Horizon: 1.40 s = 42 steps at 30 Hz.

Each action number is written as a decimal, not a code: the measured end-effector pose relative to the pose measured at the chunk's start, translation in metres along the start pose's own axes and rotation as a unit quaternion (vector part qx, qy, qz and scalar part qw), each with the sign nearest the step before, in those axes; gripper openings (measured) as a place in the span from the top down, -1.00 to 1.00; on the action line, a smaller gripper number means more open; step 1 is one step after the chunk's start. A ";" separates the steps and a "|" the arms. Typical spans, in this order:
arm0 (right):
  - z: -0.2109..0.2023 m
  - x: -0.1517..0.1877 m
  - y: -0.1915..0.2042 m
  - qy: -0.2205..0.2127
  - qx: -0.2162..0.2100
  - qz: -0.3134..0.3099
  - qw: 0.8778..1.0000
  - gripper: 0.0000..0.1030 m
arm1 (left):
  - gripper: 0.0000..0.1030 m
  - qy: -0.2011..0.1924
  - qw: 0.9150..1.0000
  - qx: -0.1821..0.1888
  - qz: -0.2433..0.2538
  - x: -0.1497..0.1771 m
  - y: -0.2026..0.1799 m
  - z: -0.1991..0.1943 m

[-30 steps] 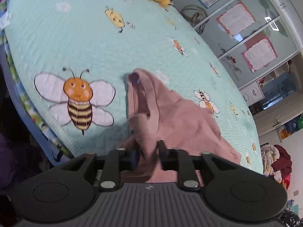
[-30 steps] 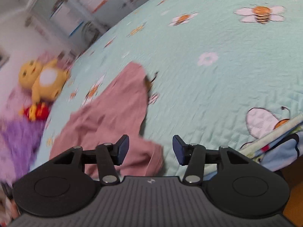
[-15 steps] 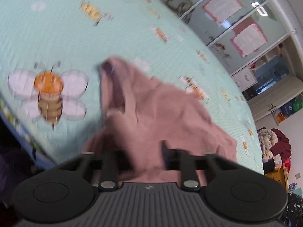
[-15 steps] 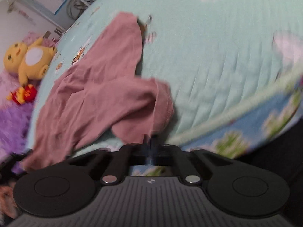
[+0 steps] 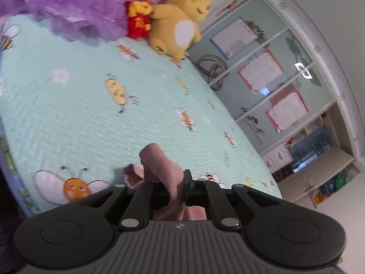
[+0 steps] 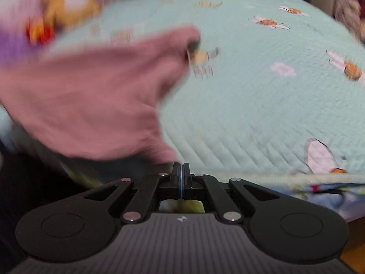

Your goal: Fold clothes

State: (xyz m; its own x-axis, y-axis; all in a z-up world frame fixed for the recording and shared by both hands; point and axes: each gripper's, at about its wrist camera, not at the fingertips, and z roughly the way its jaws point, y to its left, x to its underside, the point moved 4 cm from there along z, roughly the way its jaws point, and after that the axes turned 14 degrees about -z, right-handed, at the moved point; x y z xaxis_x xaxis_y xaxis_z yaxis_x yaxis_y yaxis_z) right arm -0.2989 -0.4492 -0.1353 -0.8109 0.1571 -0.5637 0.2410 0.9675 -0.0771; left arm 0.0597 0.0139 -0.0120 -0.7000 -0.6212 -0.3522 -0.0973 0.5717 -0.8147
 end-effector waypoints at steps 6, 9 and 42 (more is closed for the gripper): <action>-0.026 0.005 -0.043 -0.031 0.003 0.081 0.996 0.92 | 0.90 0.022 0.999 -0.039 -0.011 0.012 0.027 0.006; -0.035 -0.023 -0.033 -0.070 -0.018 0.099 0.992 0.30 | 0.90 0.033 0.998 -0.050 -0.010 0.020 0.031 0.012; 0.020 -0.018 0.008 -0.043 -0.133 0.224 0.965 0.87 | 0.75 0.028 0.998 -0.051 0.006 0.005 0.032 0.000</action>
State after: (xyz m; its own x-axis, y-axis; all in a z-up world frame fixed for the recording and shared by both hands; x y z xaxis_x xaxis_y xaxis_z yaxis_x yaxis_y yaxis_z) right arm -0.2711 -0.4483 -0.1425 -0.6075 0.5652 -0.5581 0.4025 0.8248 0.3973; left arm 0.0531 0.0288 -0.0402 -0.7395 -0.5853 -0.3325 -0.1586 0.6316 -0.7589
